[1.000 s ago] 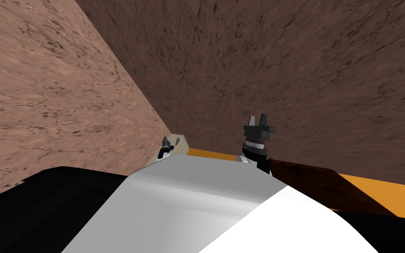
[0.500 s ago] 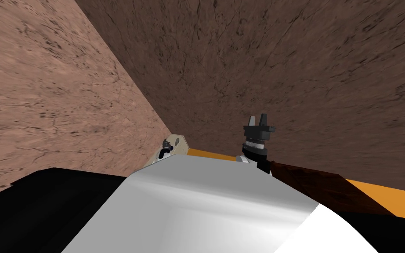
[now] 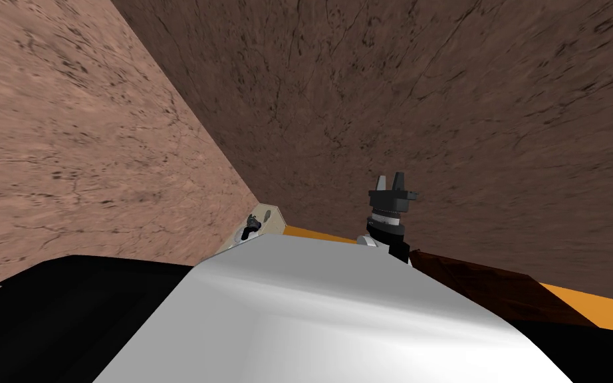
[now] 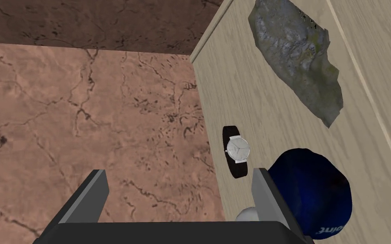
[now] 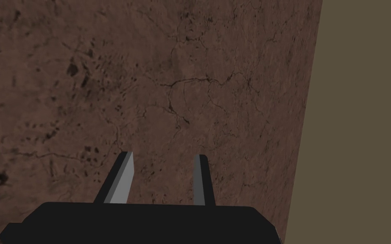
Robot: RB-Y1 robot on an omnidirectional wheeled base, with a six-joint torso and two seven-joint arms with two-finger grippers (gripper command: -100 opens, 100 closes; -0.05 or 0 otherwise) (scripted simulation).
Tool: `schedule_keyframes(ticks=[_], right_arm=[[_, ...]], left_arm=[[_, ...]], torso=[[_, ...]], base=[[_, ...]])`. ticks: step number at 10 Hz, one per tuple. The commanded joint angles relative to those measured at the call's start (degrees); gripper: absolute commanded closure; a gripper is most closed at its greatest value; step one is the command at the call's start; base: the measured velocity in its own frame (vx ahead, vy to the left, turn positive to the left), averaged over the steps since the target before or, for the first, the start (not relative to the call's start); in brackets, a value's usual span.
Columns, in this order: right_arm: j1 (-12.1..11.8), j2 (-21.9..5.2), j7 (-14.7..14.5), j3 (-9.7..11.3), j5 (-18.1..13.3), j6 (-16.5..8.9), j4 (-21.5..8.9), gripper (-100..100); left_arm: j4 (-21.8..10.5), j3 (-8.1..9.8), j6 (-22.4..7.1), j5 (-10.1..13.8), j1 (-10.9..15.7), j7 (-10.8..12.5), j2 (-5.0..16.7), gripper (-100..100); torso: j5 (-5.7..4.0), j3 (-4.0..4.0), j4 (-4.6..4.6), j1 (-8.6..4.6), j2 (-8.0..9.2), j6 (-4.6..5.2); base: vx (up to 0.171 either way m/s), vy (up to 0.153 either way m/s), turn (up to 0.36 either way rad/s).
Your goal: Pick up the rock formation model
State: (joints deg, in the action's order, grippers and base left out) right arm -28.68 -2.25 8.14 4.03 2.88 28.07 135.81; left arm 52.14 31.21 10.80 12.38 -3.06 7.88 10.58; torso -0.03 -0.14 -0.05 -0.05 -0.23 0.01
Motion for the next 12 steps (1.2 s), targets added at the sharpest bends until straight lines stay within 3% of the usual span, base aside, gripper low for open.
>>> schedule_keyframes(ticks=[1, 5, 8, 12], right_arm=[[0.00, 0.00, 0.00, 0.00, 0.00, 0.00, 0.00, 0], [0.00, 0.00, 0.00, 0.00, 0.00, 0.00, 0.00, 0], [0.00, 0.00, 0.00, 0.00, 0.00, 0.00, 0.00, 0], [0.00, 0.00, 0.00, 0.00, 0.00, 0.00, 0.00, 0]], left_arm=[[-2.43, 0.66, -0.64, 0.19, 0.96, 0.27, 0.05, -100], [-9.66, 3.40, -3.51, 1.29, 4.83, 2.10, -0.02, -100], [-12.33, 4.15, -4.39, 1.60, 6.03, 2.64, -0.04, -100], [-19.36, 6.30, -7.40, 2.51, 10.40, 4.39, 0.14, -100]], torso=[[0.00, 0.00, 0.00, 0.00, 0.00, 0.00], [0.00, 0.00, 0.00, 0.00, 0.01, 0.00], [0.00, -0.02, -0.01, 0.00, -0.03, 0.00], [-0.01, -0.08, -0.03, 0.01, -0.14, 0.01]], base=[[0.041, -0.032, 0.029], [0.058, -0.032, 0.054], [0.057, -0.027, 0.028], [0.085, -0.019, 0.048]])
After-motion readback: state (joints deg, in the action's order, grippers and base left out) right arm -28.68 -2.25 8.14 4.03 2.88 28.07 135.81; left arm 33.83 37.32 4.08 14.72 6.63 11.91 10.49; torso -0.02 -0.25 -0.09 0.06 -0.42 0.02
